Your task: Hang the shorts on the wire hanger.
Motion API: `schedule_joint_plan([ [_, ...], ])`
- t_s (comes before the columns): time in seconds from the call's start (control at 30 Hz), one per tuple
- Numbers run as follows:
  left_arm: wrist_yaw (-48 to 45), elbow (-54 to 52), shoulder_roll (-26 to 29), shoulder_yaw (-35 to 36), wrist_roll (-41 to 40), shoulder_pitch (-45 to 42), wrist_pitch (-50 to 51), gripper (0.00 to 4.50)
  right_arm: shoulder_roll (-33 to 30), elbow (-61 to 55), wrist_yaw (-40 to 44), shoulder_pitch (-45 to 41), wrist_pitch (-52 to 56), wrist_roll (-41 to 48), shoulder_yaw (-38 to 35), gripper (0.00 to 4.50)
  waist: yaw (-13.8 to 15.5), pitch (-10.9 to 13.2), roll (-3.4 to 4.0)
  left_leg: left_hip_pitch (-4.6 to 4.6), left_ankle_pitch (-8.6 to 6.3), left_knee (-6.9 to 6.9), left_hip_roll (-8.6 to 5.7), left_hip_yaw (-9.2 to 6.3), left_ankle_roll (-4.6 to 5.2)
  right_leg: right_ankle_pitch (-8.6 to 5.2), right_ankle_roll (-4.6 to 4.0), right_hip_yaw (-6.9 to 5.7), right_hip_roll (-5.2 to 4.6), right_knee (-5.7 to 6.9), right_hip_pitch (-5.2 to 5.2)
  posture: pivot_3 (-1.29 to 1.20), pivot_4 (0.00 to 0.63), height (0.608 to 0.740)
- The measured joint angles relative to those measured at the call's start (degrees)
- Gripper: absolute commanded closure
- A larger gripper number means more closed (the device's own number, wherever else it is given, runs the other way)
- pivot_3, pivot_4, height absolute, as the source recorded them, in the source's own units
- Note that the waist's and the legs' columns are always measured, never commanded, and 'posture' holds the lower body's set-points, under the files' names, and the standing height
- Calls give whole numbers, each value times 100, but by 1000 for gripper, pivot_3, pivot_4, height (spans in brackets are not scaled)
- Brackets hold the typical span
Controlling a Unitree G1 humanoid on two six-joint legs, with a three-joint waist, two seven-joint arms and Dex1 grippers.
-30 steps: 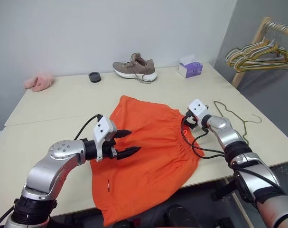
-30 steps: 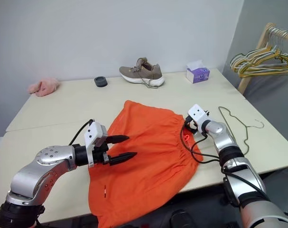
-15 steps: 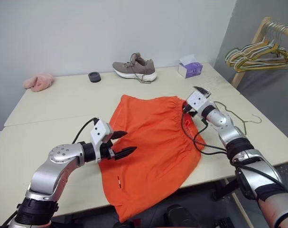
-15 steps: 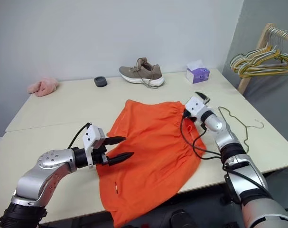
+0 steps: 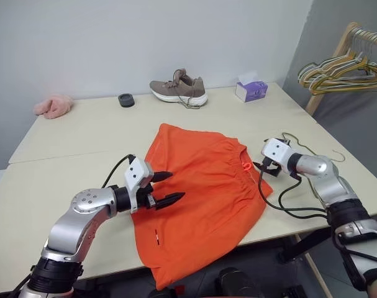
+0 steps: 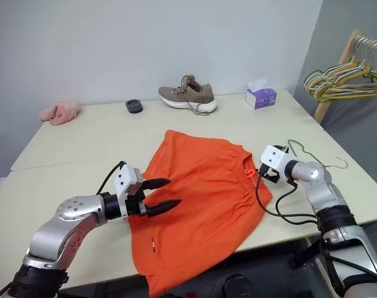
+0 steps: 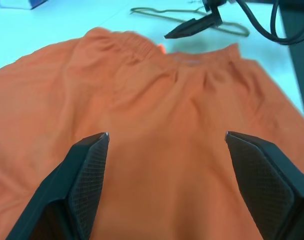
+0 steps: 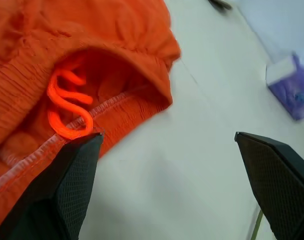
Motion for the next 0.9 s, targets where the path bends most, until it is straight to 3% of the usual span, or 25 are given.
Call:
schedule_joint_plan([
  [0.13, 27, -310, -87, -36, -258, -294, 296, 575, -48, -740, -184, 484, 1315, 556, -846, 0, 23, -1, -2, 2, 0, -1, -1, 2, 0, -13, 23, 2, 1, -2, 1, -205, 36, 740],
  [0.3, -45, -435, -92, -149, -374, -508, 471, 575, 154, -841, -925, 814, 2233, 706, -1374, 0, -38, 5, 2, 3, 0, -1, -1, 10, 0, -14, 26, 11, 6, -1, -2, -221, 41, 740],
  [0.53, -212, -376, -97, -297, -361, -763, 392, 575, 263, 216, -2191, 435, 2299, 595, -1716, 0, -78, 6, 4, 8, 0, -2, -1, 24, 0, -14, 28, 17, 9, -7, -2, -224, 37, 740],
  [0.9, -462, 177, -174, -395, -57, -431, -328, 575, 175, 2084, -2481, -440, 2100, 744, -1856, 0, -78, 6, 3, 6, -1, -3, 2, 23, 0, -14, 28, 20, 12, -15, 1, -212, 35, 740],
])
